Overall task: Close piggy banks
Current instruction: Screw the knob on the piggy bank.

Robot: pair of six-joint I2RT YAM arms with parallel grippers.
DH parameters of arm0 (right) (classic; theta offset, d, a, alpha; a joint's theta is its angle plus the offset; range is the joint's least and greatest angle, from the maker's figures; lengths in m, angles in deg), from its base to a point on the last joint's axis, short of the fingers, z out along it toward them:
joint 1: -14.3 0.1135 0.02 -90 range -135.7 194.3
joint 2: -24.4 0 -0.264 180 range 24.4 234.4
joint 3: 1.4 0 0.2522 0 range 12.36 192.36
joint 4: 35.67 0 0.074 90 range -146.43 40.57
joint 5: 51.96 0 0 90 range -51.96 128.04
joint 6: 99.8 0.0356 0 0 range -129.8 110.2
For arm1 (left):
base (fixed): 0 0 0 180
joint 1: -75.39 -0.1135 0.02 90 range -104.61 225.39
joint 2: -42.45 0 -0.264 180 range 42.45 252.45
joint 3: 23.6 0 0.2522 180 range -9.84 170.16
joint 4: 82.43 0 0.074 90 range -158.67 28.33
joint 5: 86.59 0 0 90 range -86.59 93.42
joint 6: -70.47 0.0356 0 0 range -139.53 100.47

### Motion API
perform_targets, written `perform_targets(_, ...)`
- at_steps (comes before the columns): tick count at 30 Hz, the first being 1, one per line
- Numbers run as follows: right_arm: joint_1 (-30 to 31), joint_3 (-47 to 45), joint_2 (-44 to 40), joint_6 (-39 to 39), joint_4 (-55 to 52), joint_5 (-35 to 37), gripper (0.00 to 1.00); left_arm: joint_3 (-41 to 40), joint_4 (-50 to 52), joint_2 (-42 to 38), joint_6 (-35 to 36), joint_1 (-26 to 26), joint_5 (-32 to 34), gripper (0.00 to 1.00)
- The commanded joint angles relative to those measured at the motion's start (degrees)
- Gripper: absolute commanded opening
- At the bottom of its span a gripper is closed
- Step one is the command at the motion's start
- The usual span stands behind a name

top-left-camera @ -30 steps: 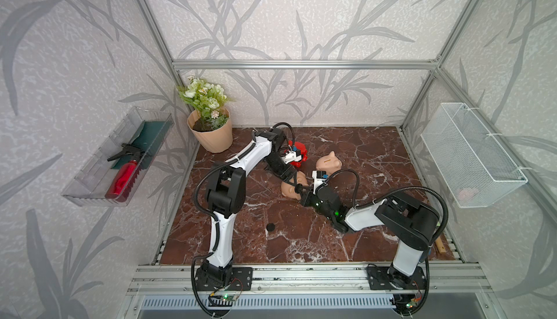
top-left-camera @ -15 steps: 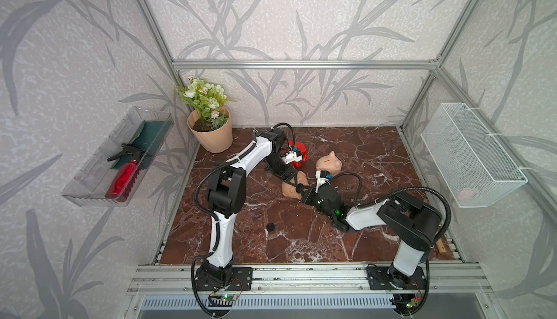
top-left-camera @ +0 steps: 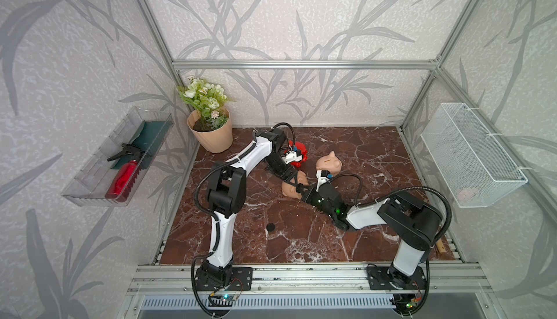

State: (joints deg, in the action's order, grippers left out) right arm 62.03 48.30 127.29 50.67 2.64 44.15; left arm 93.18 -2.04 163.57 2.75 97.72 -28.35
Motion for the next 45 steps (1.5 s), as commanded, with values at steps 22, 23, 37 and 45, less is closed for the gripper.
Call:
perform_targets(22,-2.20,0.63,-0.76,-3.84,-12.88,-1.25,0.33,1.04,2.98,1.57,0.11,0.52,4.24,0.87)
perform_targets(23,-2.20,0.59,-0.93,-4.28,-13.02,-1.51,0.33,1.21,2.98,1.57,0.21,0.44,4.26,0.87)
perform_targets(37,-2.26,-0.90,-13.67,-16.16,-22.69,0.03,0.33,2.03,1.08,-0.58,-3.02,0.78,-1.58,0.99)
perform_targets(45,-5.17,-1.68,-18.33,-18.75,-26.63,-1.84,0.32,-3.17,-7.86,-5.71,-6.99,2.34,3.13,0.99)
